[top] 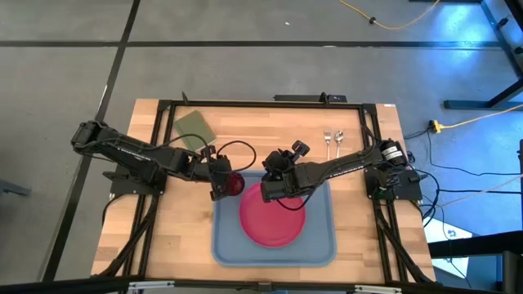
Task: Pick and place plate/cup/fork/spoon on tray
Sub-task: Put the red cup on the blue serving tray to the top left of the pink plate
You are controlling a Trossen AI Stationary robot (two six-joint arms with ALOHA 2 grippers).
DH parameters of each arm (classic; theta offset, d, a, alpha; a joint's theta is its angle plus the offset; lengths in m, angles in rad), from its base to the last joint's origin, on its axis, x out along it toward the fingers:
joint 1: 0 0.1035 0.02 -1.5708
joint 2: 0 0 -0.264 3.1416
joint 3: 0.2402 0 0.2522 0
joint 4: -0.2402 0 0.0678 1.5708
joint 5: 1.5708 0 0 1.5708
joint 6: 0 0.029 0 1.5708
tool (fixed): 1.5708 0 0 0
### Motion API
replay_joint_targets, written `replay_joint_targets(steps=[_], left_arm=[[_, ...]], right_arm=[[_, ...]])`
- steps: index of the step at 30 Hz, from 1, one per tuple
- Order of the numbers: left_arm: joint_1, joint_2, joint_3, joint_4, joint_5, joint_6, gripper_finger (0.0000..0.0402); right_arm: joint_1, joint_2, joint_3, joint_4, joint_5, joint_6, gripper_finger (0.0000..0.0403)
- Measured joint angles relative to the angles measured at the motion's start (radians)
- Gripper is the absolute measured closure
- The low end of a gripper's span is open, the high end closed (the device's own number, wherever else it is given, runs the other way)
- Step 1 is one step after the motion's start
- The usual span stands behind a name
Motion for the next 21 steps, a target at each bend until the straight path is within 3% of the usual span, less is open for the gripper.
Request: replay_joint_targets(steps=[21], left_arm=[[0.0, 0.001, 0.0, -0.012, -0.001, -0.001, 0.035]], right_arm=[[0.0, 0.0, 0.0, 0.0, 0.0, 0.0, 0.0349]])
